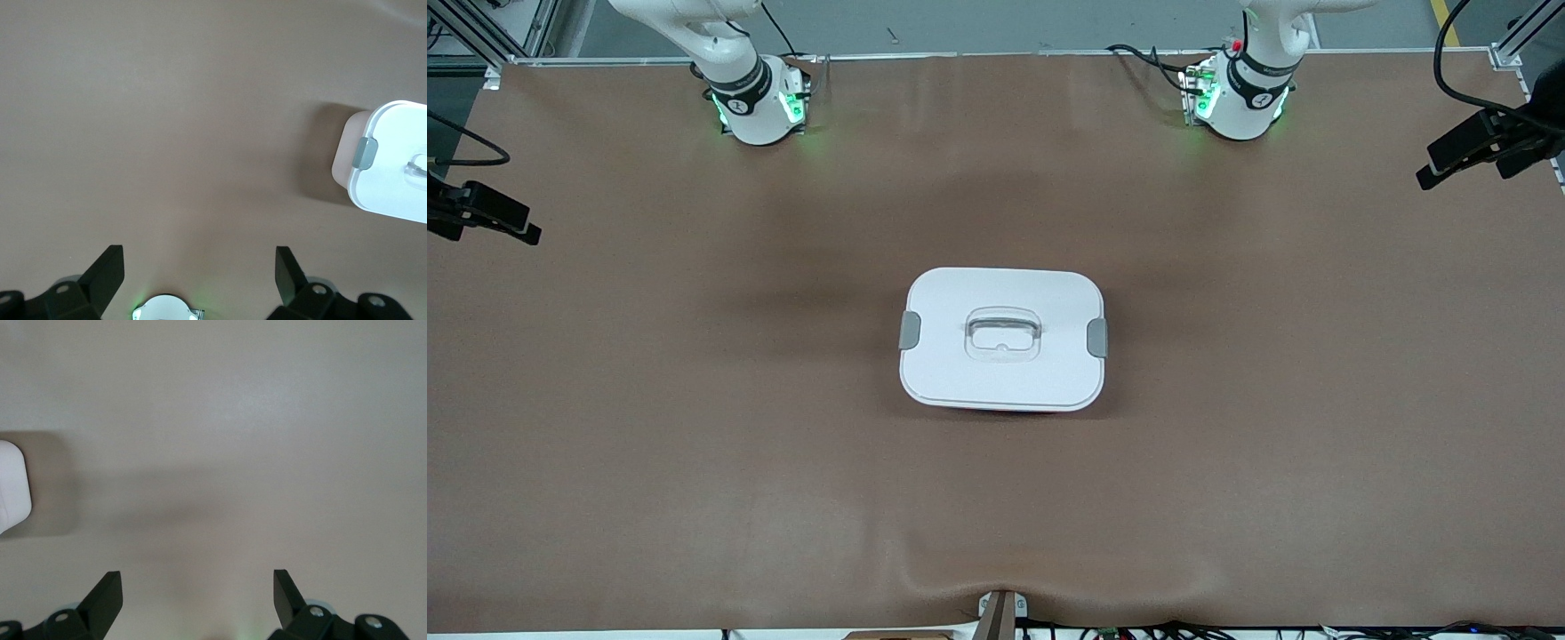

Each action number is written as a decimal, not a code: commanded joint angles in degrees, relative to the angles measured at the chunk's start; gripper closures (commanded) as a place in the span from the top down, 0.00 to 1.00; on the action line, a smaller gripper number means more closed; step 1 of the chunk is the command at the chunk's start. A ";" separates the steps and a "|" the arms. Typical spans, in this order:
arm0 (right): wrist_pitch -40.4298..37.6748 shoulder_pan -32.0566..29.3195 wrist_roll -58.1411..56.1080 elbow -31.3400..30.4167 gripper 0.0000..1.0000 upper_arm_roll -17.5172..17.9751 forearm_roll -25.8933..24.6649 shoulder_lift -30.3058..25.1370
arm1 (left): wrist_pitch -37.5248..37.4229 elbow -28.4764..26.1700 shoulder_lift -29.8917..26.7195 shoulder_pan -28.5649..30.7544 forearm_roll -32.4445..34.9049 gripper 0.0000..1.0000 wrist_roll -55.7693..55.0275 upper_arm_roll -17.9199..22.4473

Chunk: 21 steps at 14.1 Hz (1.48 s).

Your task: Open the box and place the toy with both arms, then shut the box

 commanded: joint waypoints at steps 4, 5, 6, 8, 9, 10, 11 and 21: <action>-0.84 0.32 1.00 1.08 1.00 0.06 -0.95 0.38 | -0.37 -0.69 -1.14 -0.60 1.08 1.00 1.57 1.13; -0.84 0.32 1.00 1.08 1.00 0.06 -0.95 0.38 | -0.37 -0.60 -1.05 -0.69 1.08 1.00 1.83 1.75; -0.84 0.40 1.00 1.08 1.00 0.06 -0.95 0.38 | -0.46 -0.60 -1.05 -0.77 1.08 1.00 3.58 2.27; -0.84 0.40 1.00 1.08 1.00 0.06 -0.95 0.38 | -0.46 -0.86 -1.05 -0.78 1.16 1.00 6.83 2.63; -0.84 0.40 1.00 1.08 1.00 0.06 -0.95 0.38 | -0.37 -1.04 -1.13 -0.86 1.51 1.00 7.89 2.72; -0.84 0.40 1.00 1.08 1.00 0.06 -0.95 0.38 | -0.37 -1.56 -1.13 -0.86 2.99 1.00 8.77 2.37; -0.84 0.40 1.00 1.08 1.00 0.06 -0.95 0.38 | -0.11 -1.83 -0.96 -0.95 5.01 1.00 10.78 2.28; -0.84 0.40 1.00 1.08 1.00 0.06 -0.95 0.38 | 6.57 -7.72 -1.49 -0.95 5.03 1.00 11.33 2.54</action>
